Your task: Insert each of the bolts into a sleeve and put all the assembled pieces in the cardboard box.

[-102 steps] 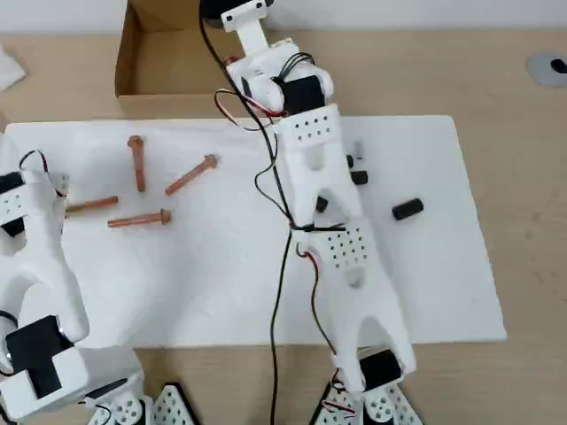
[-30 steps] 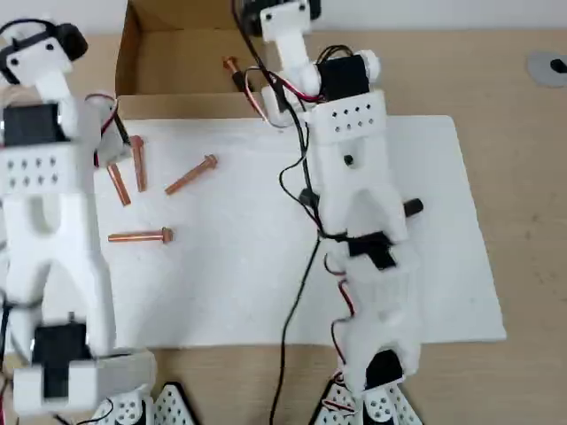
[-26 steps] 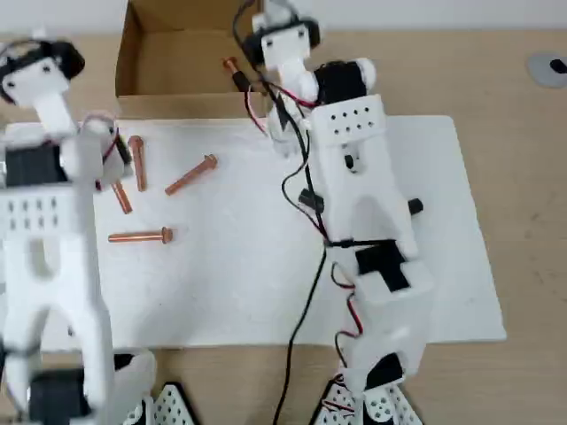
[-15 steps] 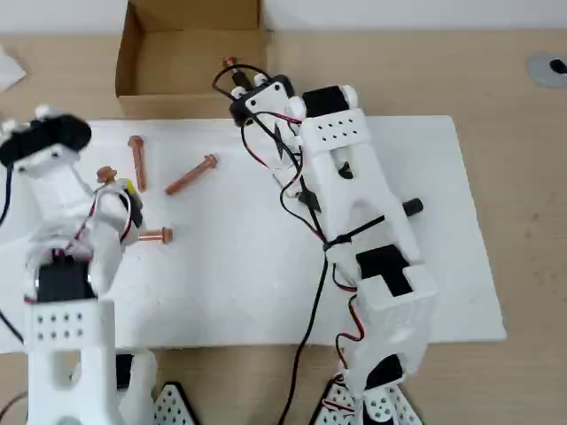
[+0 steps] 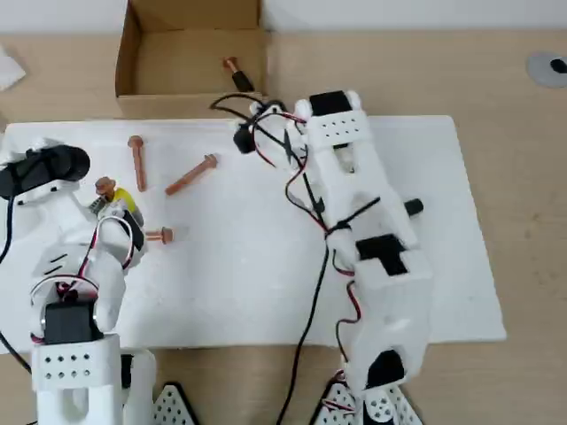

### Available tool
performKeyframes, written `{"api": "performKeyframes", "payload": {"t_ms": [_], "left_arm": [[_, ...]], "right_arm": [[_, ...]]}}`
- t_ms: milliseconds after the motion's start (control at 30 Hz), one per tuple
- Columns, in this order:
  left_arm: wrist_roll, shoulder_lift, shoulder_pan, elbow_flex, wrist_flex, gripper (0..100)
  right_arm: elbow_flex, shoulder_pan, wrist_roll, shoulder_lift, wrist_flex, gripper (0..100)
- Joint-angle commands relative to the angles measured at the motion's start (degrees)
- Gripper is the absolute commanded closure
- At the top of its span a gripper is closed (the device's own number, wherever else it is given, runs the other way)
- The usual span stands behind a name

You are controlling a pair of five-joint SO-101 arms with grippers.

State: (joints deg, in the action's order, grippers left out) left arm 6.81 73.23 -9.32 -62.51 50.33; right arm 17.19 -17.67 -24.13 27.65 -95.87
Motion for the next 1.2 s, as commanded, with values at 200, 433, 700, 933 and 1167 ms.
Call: {"api": "performKeyframes", "payload": {"t_ms": [200,433,700,933,1167], "left_arm": [[0.09,1.27,0.70,0.53,-0.09,99],[-0.09,1.27,0.70,0.62,-0.09,99],[-0.18,1.27,0.79,0.53,0.00,99],[-0.18,1.27,0.79,0.53,0.00,99],[-0.18,1.27,0.79,0.53,0.00,99]], "right_arm": [[0.04,-1.19,-0.70,0.31,0.53,83.3],[0.04,-2.15,-0.70,1.71,5.19,83.4],[0.04,-1.80,-3.78,5.67,4.84,83.4],[-0.40,-1.80,-8.97,6.02,4.75,83.3],[-0.22,-1.80,-9.32,6.02,4.75,83.2]]}}
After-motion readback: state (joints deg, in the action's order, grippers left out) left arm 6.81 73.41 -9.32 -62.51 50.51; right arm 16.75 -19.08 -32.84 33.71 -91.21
